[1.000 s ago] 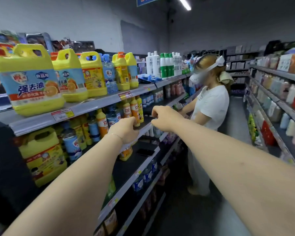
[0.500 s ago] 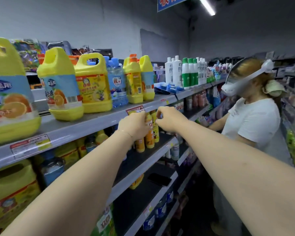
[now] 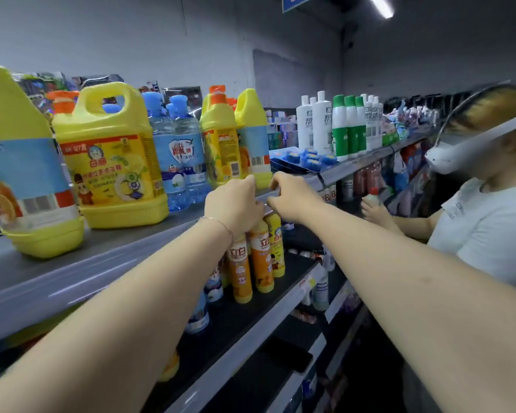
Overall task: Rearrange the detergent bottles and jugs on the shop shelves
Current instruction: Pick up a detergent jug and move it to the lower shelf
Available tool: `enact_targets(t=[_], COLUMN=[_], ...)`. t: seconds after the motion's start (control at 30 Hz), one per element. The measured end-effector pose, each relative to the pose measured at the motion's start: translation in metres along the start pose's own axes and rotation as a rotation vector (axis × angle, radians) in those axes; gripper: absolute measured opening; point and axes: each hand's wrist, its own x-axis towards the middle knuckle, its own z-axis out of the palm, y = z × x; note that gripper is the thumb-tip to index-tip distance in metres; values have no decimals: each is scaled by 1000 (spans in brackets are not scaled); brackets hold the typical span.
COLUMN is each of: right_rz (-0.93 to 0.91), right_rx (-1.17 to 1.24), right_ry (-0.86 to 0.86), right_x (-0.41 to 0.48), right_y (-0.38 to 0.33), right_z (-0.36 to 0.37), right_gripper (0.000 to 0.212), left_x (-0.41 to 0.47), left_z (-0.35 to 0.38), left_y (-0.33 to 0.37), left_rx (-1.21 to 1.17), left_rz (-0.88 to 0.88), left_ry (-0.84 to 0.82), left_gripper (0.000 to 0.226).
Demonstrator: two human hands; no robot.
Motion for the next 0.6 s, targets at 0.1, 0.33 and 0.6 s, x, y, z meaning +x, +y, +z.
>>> enact_targets(t=[0.1, 0.33, 0.6], right_rz=[9, -103, -256], right_rx=[47, 213, 664], right_ry=[37, 114, 97], right_x=[38, 128, 181], right_y=[9, 26, 38], right_z=[1, 23, 45], right_gripper=[31, 84, 89], left_x=[29, 87, 124], left_z=[8, 45, 60], left_y=[-10, -4, 13], left_rx=[99, 239, 396], left_rz=[59, -29, -271], left_ry=[56, 111, 225], left_gripper=[23, 18, 21])
